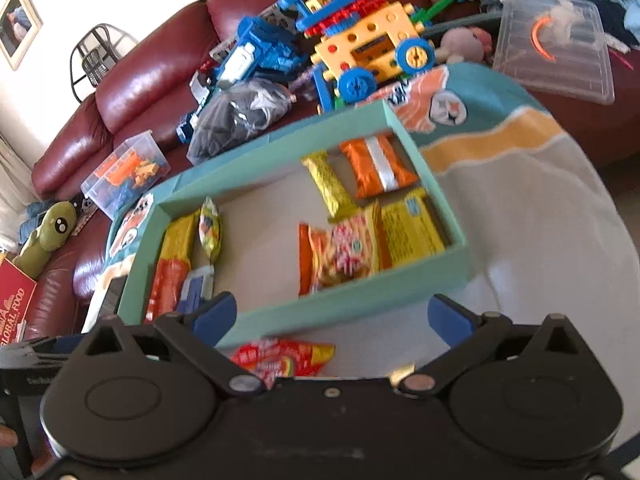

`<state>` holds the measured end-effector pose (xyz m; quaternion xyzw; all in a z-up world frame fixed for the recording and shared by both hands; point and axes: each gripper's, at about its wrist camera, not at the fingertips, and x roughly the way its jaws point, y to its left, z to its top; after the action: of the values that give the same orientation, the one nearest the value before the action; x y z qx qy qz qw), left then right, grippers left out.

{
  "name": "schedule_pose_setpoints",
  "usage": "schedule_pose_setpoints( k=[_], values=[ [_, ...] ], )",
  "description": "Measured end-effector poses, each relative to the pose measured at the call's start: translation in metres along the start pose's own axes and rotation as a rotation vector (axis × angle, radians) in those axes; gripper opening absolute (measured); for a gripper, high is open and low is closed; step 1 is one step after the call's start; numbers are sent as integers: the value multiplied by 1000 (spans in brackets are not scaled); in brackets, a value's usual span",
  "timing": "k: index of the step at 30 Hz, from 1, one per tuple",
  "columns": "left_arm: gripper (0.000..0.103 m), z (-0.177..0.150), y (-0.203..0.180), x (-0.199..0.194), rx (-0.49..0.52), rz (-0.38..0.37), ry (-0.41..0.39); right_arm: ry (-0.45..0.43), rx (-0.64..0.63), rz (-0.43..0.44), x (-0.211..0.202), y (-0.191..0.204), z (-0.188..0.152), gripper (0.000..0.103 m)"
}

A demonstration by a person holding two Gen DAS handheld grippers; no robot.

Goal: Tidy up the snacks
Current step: 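Move left gripper to the clear stick candy while right approaches red Skittles bag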

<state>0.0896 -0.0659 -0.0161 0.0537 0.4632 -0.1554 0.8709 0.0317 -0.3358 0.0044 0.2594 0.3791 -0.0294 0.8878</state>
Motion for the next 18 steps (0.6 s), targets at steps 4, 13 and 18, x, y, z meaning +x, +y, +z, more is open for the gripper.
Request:
schedule_pose_setpoints(
  k=[4,13,18],
  values=[
    [103,-11,8,9,-8,26,27,23,-16,2,6,9,-9,89],
    [103,-19,22,29,-21,24,68,126,-90,14,37,38,-14,63],
    [103,-18,11,41,23,14,74,199,-84,-11,63,45,-19,78]
  ],
)
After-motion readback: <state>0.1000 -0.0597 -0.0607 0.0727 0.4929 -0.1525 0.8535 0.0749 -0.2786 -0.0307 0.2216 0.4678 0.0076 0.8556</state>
